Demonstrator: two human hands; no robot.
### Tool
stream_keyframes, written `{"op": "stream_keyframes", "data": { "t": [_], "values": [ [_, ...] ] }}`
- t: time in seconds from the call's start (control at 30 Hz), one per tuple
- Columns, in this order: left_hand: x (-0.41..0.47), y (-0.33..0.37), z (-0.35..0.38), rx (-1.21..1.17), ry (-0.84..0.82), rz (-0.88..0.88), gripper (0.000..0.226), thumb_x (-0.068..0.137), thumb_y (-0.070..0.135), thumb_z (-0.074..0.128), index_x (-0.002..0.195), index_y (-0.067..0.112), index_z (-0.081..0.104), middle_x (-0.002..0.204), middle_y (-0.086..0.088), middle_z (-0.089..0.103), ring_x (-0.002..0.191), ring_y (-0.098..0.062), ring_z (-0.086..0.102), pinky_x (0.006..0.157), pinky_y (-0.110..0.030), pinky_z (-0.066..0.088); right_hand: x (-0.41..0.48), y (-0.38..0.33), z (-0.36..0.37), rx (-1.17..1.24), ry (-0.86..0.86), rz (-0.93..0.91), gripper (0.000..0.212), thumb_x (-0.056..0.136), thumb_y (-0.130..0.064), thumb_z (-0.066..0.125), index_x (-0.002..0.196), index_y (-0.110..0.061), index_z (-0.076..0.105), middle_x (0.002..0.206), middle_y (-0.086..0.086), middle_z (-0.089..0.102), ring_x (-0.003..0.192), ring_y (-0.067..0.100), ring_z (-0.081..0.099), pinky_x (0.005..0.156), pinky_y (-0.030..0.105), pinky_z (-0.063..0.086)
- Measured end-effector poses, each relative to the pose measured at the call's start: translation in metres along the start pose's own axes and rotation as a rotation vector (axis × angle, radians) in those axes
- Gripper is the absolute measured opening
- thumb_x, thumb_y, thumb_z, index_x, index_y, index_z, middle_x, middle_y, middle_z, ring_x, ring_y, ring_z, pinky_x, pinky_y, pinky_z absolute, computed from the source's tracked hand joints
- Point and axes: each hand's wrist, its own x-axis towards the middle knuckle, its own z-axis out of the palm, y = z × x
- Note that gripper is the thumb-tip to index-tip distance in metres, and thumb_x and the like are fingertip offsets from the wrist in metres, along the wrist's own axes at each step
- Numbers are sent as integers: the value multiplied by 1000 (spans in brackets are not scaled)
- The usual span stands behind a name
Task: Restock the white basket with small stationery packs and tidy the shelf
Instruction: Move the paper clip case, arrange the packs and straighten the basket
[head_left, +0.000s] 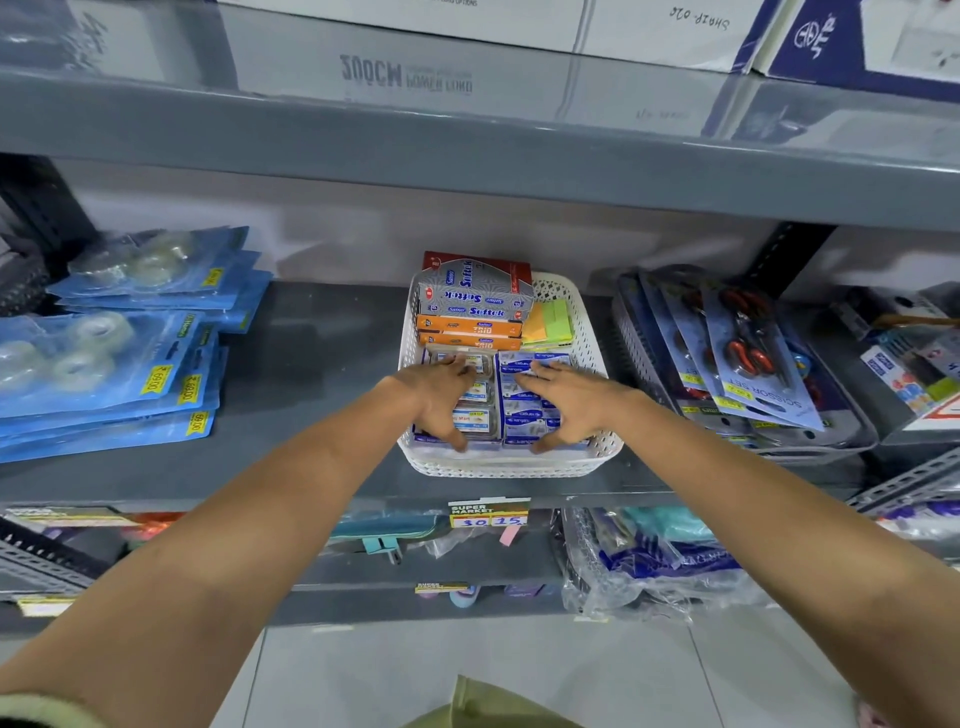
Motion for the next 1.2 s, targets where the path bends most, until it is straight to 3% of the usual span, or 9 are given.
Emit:
{"op": "stream_keyframes", "data": {
  "t": [0.5, 0.63, 0.7, 0.77, 0.83, 0.93, 1.03, 1.1, 1.2],
  "values": [
    [16, -8, 3, -57, 23, -41, 116, 69, 62, 71, 153, 17, 6, 162, -3, -1, 149, -21, 3, 118, -41, 23, 13, 9, -8, 84, -18, 22, 119, 65, -72, 67, 153, -28, 2, 163, 0, -5, 150, 26, 1, 120, 51, 16],
    [10, -14, 8, -160, 132, -17, 113, 68, 65, 69, 153, 15, 14, 162, -5, 6, 149, -20, 5, 119, -38, 20, -3, 13, -9, 408, 145, 24, 105, 69, -67, 68, 152, -34, 13, 163, -4, 3, 149, 19, 9, 121, 45, 15],
    [-4, -20, 13, -363, 318, -2, 102, 72, 58, 71, 151, 14, 24, 160, -2, 14, 148, -16, 12, 119, -33, 20, -17, 11, -10, 689, 389, 42, 85, 77, -56, 68, 149, -34, 27, 161, -4, 18, 146, 14, 21, 120, 38, 21],
    [-22, -20, 21, -658, 621, -23, 80, 79, 41, 73, 145, 15, 36, 152, 7, 28, 141, -8, 25, 114, -27, 24, -28, 8, -2, 962, 653, 115, 64, 85, -42, 65, 142, -27, 42, 152, -6, 36, 139, 8, 33, 117, 32, 27],
    [-34, -13, 31, -1090, 867, -167, 64, 87, 26, 69, 143, 16, 40, 142, 10, 37, 127, -2, 34, 105, -21, 30, -37, 3, 15, 1284, 841, 190, 48, 91, -33, 61, 136, -20, 51, 145, -3, 48, 133, 9, 43, 115, 33, 32],
    [-42, 1, 49, -1791, 820, -293, 50, 97, 22, 52, 144, 17, 37, 143, 2, 45, 113, -2, 51, 91, -18, 44, -44, -5, 39, 1719, 899, 317, 41, 93, -38, 57, 129, -19, 59, 134, 1, 59, 121, 14, 56, 109, 37, 41],
    [-37, 6, 70, -1953, 720, -244, 41, 100, 31, 42, 137, 15, 47, 128, -4, 60, 104, -14, 63, 92, -33, 53, -39, -6, 59, 1984, 811, 325, 61, 76, -59, 67, 126, -24, 61, 131, 3, 61, 120, 22, 59, 108, 49, 41],
    [-35, 10, 74, -2013, 722, -177, 40, 100, 31, 39, 134, 14, 50, 115, -2, 68, 102, -18, 65, 85, -31, 56, -34, -6, 71, 2117, 726, 261, 82, 66, -67, 70, 134, -23, 54, 136, 9, 58, 124, 29, 56, 108, 53, 39],
    [-33, 13, 76, -2097, 733, -96, 47, 85, 31, 46, 130, 20, 52, 104, 5, 73, 92, -13, 69, 72, -25, 57, -34, -13, 73, 2161, 748, 195, 60, 86, -45, 58, 137, -14, 51, 137, 19, 55, 126, 38, 52, 107, 54, 39]
  ]
}}
